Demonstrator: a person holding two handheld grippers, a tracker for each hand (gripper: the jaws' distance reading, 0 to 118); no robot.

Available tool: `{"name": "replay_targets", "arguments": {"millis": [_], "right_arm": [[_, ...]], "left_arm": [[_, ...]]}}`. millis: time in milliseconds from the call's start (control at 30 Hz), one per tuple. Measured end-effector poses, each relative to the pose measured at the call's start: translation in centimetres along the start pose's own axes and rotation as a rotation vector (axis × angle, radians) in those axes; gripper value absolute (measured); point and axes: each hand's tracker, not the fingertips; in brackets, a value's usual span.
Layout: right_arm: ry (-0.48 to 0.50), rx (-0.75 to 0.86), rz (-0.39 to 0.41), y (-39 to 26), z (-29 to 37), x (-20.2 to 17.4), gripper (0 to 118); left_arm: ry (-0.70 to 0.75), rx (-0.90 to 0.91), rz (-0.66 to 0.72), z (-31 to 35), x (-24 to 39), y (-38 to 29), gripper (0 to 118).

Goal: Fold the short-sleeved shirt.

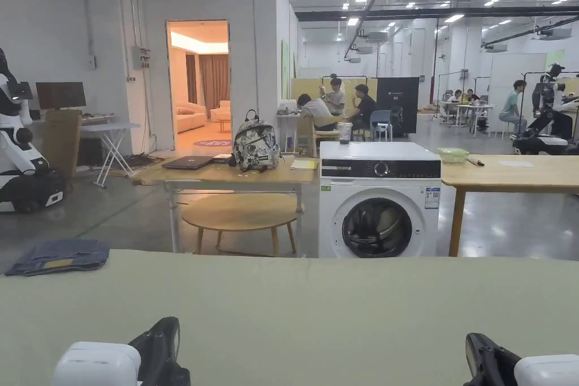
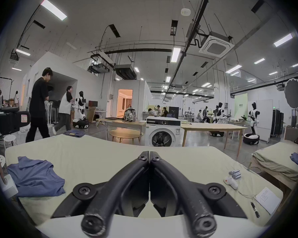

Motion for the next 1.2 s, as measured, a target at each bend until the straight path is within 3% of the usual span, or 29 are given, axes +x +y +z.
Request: {"name": "replay_targets", "arguments": {"millis": [267,400,467,1200], "right_arm": [[0.007,-0.005,-0.002,-0.23,0.03,-0.16,0],[0.007,-0.009,0.001,-0.29,0.07,-0.18,0],[-0.029,-0.009,0.004,-0.32,0.04,-0.23,0],[-0.032,-0.027,-0.016,-0.59,-0.05,0.36,0]], "left_arm": [[-0.017,-0.017,0.003,0.02,0.18,-0.52,0],[-0.064,-0.027,0.07,-0.06,-0.21,-0.33,0],[-0.052,-0.029,0.066,-0.18,-0.27,-0.38,0],[-0.043,-0.035,0.054,-0.3,-0.35,-0.8,0]]}}
